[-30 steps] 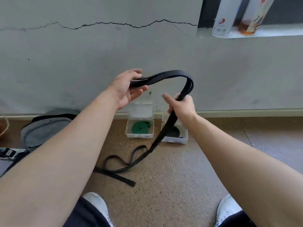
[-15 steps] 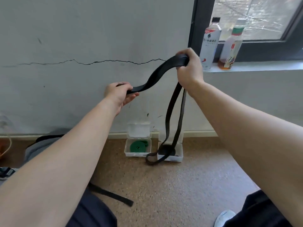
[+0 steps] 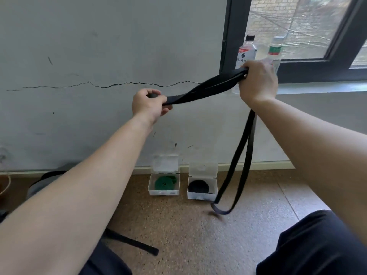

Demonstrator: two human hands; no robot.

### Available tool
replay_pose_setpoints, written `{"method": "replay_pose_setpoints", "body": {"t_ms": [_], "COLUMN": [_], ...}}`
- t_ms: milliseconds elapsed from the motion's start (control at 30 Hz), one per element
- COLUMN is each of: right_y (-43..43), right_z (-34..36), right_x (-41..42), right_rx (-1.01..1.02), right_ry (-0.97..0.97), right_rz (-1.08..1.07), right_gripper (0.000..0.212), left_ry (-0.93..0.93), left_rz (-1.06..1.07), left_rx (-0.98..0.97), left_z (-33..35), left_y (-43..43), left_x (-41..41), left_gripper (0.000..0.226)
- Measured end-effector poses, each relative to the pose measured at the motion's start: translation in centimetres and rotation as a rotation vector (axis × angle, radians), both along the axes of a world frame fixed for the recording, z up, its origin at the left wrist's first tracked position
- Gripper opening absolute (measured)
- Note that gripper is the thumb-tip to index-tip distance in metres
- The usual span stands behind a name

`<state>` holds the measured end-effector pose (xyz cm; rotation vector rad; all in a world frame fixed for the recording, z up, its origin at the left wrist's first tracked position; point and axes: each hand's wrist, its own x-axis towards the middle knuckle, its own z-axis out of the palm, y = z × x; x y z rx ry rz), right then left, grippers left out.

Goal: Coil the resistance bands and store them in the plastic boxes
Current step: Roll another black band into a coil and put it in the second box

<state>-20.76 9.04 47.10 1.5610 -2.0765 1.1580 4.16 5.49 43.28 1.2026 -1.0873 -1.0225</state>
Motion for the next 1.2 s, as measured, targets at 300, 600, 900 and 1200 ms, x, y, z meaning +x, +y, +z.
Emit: {"method": "replay_pose_setpoints", "body": {"t_ms": [300,600,900,1200], "right_y": [1.5,0.8,-1.7,-3.6], "right_z": [2.4,-5.4,-12.7,-13.8], "right_x": [-4.6,-0.9,5.1,9.5], "right_rx": [-0.139,0.382,1.311,1.029], "right_ry": [-0.108,-0.143,-0.120,-0.591], "right_rz": [-0.128,-0.006,0.547,0.954], "right_gripper": [0.029,0.018,0.074,0.055], "left_ry": [-0.122,-0.407,-0.557,-0.549], "left_rz": [-0.226,-0.016,-0.340,-0.432], "left_rx": [0.021,-0.002,0.188,0.276], "left_z": [-0.1,-2.0,-6.5,-7.5], "left_y": [0.6,-0.7,0.0,-1.4], "left_x": [-5.8,-0.3,3.1,1.8], "left_gripper": [0.010,0.014,0.013,0.016]}}
